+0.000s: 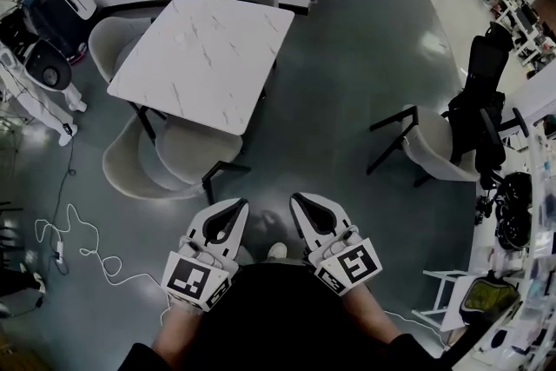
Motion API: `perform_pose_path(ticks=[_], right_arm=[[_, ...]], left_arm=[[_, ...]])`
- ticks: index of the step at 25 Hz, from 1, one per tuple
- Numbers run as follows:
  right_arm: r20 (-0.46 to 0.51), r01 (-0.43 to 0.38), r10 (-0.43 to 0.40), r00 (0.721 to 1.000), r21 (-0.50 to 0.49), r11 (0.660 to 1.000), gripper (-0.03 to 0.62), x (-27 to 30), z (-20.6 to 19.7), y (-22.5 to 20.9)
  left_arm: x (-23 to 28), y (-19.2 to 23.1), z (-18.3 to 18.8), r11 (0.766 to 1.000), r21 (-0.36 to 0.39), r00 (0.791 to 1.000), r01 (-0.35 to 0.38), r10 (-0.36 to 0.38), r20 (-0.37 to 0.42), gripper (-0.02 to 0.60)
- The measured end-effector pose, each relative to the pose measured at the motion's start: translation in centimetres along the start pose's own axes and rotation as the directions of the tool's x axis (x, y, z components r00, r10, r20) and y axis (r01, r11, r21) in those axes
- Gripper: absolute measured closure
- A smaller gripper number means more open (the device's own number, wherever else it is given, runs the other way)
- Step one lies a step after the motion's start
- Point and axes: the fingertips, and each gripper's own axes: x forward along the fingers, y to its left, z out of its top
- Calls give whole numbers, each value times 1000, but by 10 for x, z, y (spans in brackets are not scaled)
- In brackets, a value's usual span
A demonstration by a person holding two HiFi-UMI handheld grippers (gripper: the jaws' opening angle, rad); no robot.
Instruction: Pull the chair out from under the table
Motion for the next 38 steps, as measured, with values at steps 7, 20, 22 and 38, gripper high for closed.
perform_pose_path(ticks=[7, 20, 22, 38], right_arm=[[-24, -42, 42, 999, 19, 999, 580, 25, -6, 0], [-62, -73, 71, 996, -28, 997, 579, 166, 6, 13], [-68, -78, 75, 995, -38, 996, 580, 194, 8, 17], [-168, -222, 214, 962, -31, 975, 579, 330, -14, 42]], left_arm=[[0, 22, -5, 999, -29, 999, -34, 34, -12, 577], [3, 166, 16, 997, -59, 998, -59, 60, 9, 577], [1, 194, 19, 996, -67, 998, -64, 65, 5, 577], [-42, 347, -16, 940, -144, 950, -309, 298, -93, 561]])
